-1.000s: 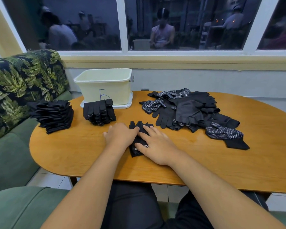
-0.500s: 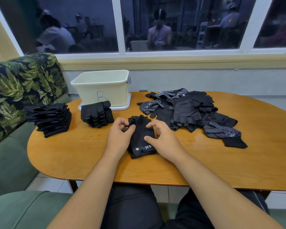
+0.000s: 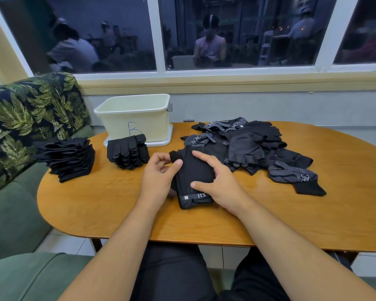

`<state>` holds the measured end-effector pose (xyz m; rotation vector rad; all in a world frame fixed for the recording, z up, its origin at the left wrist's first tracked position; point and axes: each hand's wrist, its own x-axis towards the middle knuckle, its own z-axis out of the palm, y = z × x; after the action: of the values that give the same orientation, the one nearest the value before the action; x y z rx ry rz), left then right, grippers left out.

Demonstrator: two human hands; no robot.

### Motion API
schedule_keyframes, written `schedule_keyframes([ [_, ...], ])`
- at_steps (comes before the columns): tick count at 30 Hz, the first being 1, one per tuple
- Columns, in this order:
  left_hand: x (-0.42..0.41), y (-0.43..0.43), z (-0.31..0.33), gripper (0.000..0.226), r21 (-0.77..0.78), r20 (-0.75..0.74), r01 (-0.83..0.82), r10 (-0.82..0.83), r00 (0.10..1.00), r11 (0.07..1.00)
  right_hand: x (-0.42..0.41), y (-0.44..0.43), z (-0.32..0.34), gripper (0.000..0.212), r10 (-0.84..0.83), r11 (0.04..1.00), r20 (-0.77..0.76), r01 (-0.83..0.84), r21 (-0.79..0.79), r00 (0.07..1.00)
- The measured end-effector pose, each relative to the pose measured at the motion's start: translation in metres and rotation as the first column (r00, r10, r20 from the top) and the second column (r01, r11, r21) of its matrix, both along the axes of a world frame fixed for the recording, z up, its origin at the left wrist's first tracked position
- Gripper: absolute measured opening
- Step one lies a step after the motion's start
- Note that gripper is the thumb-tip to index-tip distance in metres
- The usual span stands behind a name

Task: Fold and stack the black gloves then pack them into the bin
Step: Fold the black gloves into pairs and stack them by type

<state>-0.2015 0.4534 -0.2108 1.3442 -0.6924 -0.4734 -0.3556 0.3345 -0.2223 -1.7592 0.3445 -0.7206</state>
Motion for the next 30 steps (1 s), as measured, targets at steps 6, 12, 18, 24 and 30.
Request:
schedule_keyframes([
  [6,0.007,-0.003,-0.001,0.04,0.028,-0.284,0.112,-0.099,0.954,0.993,0.0,-0.005,0.002,0.088,-0.101,0.989,0.119,0.087,0.119,0.988],
  [12,-0.004,0.002,0.005,0.072,0.038,-0.102,0.319,-0.314,0.944,0.947,0.003,-0.01,0.002,0.086,-0.175,0.946,0.246,0.094,0.311,0.953],
  [18,-0.015,0.004,0.005,0.072,0.094,0.046,0.312,-0.318,0.947,0.945,0.006,-0.01,-0.001,0.087,-0.165,0.953,0.232,0.095,0.287,0.959],
  [24,-0.013,0.006,0.002,0.057,0.055,0.044,0.289,-0.291,0.956,0.956,0.006,-0.01,-0.002,0.078,-0.112,0.977,0.186,0.074,0.201,0.976],
  [30,-0.013,0.018,0.003,0.061,0.059,0.084,0.231,-0.235,0.968,0.971,0.012,-0.004,-0.002,0.076,-0.087,0.971,0.146,0.051,0.235,0.985],
])
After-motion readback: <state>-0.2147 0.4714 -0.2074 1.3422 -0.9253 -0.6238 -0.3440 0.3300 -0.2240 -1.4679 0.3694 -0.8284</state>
